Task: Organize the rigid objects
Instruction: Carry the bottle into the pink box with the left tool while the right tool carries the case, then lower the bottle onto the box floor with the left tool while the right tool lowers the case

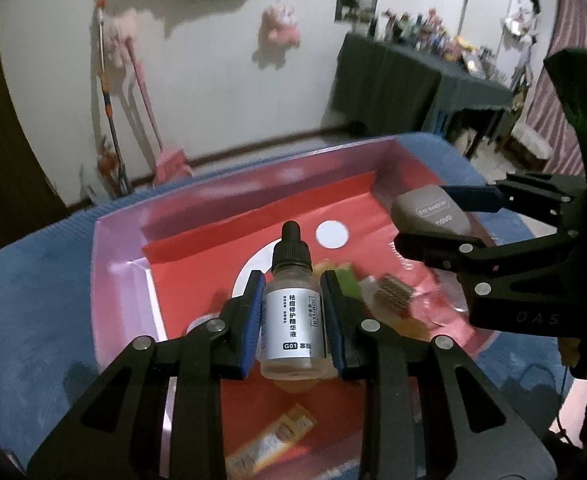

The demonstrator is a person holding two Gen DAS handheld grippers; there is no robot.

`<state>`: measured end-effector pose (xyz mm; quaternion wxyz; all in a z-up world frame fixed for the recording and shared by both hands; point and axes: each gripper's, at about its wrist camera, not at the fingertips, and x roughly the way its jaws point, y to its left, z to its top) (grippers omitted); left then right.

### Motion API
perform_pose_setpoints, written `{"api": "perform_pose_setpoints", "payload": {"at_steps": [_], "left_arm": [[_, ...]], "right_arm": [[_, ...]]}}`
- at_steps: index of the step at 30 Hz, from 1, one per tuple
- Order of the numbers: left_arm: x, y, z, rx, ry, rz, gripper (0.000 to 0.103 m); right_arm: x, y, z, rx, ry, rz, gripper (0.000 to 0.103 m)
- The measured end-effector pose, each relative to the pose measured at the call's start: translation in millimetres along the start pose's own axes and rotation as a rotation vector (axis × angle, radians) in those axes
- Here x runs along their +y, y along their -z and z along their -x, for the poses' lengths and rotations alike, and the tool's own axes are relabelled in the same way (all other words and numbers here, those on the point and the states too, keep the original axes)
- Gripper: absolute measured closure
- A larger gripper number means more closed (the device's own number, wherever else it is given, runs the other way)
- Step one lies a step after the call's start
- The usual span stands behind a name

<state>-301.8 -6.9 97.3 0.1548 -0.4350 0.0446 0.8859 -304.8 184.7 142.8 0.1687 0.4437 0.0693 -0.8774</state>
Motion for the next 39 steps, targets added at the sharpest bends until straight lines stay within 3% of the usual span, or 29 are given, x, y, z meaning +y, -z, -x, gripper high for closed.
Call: {"api": "perform_pose_setpoints", "payload": {"at_steps": [5,13,27,39], "left_arm": [[7,-12,-37,0.081,-0.027,0.005,0.076],[12,-14,-64,0.148,-0.049,0.007,0.076],[5,-17,-77,0.194,-0.077,0.011,0.076],[0,-15,-78,0.200,-0.087,0.013,0.076]], "right_arm": [[-8,-20,-42,0.105,0.023,-0.002,0.043],[-20,-29,-84,0.213,0.075,-0.010,0.043],[-8,-27,-96,0.246,0.151,0.080,0.043],[-6,-24,-102,0.268,0.153,0.090,0.043]]}}
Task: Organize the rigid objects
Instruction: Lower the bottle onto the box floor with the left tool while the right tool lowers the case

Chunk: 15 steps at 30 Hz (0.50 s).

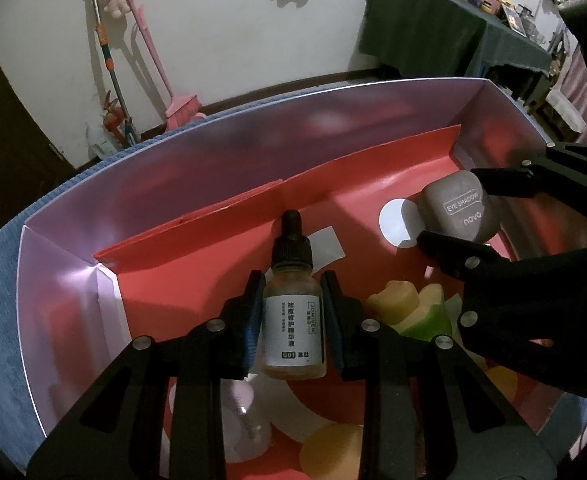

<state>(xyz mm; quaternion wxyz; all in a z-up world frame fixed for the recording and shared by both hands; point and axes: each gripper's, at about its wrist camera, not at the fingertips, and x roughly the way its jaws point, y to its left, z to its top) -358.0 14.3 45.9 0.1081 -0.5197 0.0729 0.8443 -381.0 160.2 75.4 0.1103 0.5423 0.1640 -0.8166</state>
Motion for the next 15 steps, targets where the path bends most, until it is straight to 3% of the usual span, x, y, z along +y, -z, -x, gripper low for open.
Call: {"api": "perform_pose_setpoints", "payload": {"at_steps": [15], "left_arm": [[1.5,-2.3,-1.6,0.002,0.003,0.005,0.076]], "right_arm": [[-2.6,2.1,2.5,0.005,-0.002,0.005,0.044]]}}
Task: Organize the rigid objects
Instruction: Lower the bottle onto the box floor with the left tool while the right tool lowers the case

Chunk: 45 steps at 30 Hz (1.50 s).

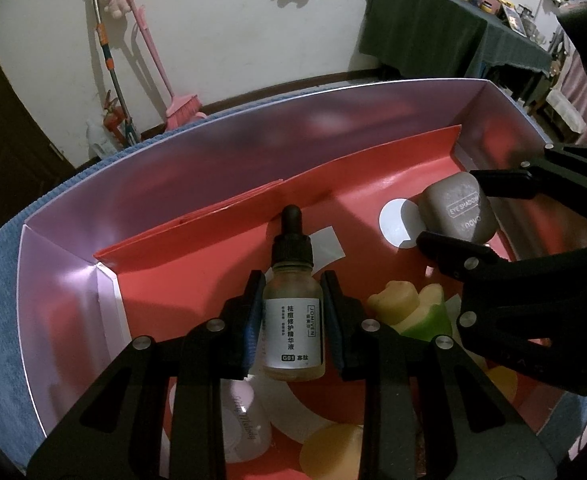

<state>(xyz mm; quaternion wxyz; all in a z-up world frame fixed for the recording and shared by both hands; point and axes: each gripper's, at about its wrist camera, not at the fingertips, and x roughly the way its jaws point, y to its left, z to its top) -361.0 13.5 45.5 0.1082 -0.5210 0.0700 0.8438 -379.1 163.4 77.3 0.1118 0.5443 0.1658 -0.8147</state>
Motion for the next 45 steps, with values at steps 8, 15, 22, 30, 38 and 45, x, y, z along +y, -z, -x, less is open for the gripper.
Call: {"api": "perform_pose_setpoints", "payload": {"at_steps": [8,15,22,30,38,45], "left_arm": [[4,0,-2,0.002,-0.004,-0.004,0.076],[7,-1,-3,0.008,0.012,0.014,0.076],[11,3,-1,0.013,0.030,0.034,0.076],[11,3,1,0.013,0.033,0.044,0.076],[12,0,5,0.010,0.030,0.056,0.076],[15,0,8,0.004,0.032,0.066,0.076]], "right_arm": [[1,-1,0,0.003,0.000,-0.002,0.044],[-1,-1,1,0.003,-0.002,-0.003,0.044],[-1,-2,2,0.004,0.000,-0.002,0.044],[-3,-3,2,0.004,-0.001,-0.001,0.042],[-7,-4,6,-0.011,0.020,0.004,0.032],[-15,-1,12,-0.019,0.025,-0.010,0.031]]}}
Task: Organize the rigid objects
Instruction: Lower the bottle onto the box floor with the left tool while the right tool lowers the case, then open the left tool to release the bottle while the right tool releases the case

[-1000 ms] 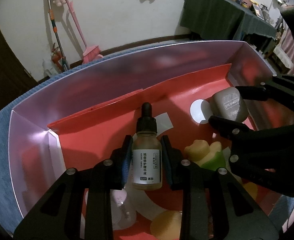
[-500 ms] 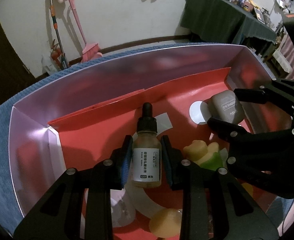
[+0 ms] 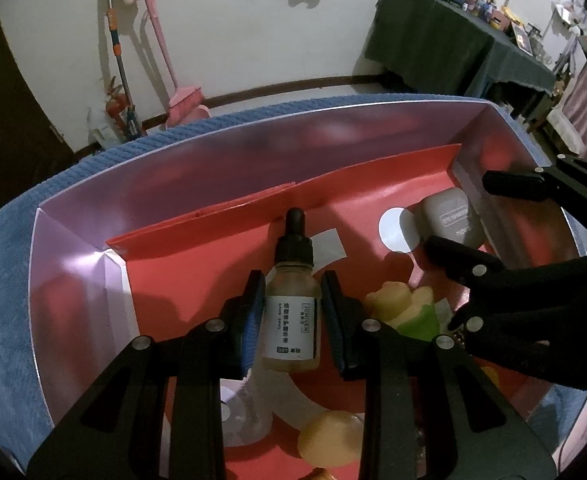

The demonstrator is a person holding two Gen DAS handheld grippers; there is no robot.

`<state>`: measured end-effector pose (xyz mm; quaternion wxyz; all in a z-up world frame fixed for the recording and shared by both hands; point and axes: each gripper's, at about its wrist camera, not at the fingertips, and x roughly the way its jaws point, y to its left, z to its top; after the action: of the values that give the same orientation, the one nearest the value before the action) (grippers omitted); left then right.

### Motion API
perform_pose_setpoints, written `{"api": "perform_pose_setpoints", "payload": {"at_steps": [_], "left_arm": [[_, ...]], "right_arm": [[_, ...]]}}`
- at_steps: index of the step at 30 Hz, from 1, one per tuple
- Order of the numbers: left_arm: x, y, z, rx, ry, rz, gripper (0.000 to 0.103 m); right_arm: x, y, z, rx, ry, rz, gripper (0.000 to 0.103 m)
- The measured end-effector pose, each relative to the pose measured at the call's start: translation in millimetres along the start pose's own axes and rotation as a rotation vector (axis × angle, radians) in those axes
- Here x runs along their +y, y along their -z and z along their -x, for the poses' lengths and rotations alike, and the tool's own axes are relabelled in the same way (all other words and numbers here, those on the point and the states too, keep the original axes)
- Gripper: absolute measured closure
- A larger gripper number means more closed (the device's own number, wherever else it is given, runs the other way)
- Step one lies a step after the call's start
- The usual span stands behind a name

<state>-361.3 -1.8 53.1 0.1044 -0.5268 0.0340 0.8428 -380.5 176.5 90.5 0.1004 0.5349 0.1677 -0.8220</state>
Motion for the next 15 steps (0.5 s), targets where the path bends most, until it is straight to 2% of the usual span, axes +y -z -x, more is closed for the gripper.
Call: {"api": "perform_pose_setpoints", "payload": {"at_steps": [15], "left_arm": [[1,5,28,-0.069,0.003,0.010,0.075]], "right_arm": [[-5,-6,20,-0.041,0.000,-0.027,0.031]]}}
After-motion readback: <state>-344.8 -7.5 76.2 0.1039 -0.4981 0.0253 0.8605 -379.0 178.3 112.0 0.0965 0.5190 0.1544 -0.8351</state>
